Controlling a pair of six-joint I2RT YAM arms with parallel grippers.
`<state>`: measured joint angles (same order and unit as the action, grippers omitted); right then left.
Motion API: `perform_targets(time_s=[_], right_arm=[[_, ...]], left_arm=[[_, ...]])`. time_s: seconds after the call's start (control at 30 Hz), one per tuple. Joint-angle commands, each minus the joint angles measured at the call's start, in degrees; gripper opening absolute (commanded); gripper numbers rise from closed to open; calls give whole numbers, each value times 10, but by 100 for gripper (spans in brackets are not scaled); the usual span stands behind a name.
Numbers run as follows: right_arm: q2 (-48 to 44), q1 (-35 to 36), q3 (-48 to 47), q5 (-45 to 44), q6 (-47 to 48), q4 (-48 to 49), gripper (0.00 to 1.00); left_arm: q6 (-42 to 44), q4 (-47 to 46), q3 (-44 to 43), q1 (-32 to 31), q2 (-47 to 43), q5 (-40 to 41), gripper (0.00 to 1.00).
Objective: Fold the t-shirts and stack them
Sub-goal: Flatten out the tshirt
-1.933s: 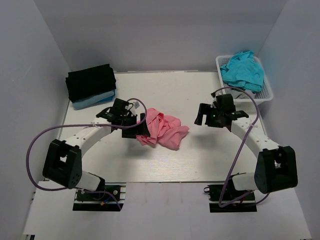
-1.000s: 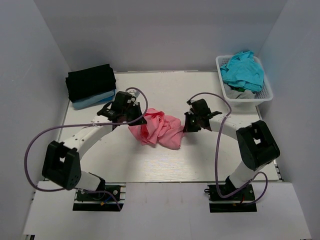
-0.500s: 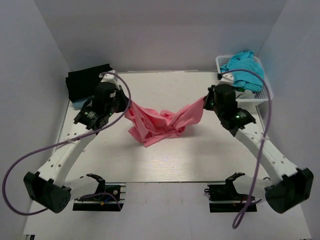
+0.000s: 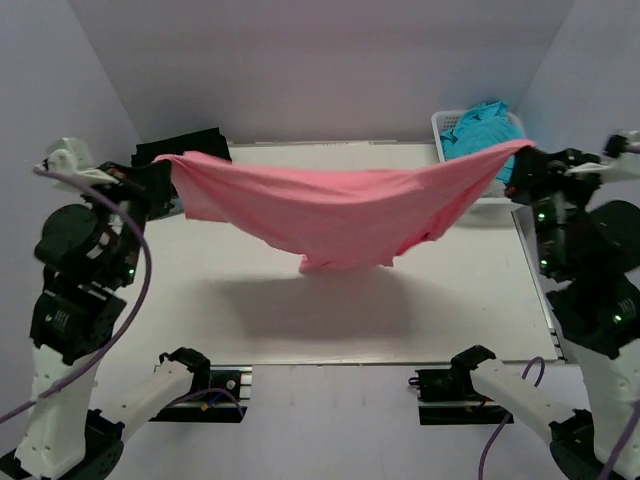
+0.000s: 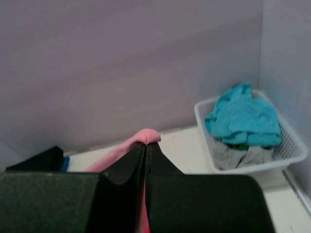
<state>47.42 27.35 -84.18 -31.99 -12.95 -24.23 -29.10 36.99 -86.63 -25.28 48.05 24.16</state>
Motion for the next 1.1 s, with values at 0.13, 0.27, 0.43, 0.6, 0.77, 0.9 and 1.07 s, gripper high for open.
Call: perform_targets(time_s=[0.13,0.27,0.43,0.6,0.77,0.9,1.07], right_arm=[[-17,-1,-128,13,69,23,0],[-2,-3,-190,68,81,23,0],[54,2,-219,16,107,36,0],[142,-2,-200,-49,124,62,0],[297,-21,-151,-84,111,65,0],[406,-56,-127,0,69,66,0],[577,-96,-139,122,43,69,1]], left_arm=[[34,9,-82,2,-44,-45,0],[34,-5,-97,2,-60,-91,0],[34,0,-102,2,-40,-69,0],[19,14,-73,-4,26,-16,0],[7,14,-13,1,164,10,0],[-17,14,34,22,310,35,0],[-29,-1,-2,70,516,1,50]])
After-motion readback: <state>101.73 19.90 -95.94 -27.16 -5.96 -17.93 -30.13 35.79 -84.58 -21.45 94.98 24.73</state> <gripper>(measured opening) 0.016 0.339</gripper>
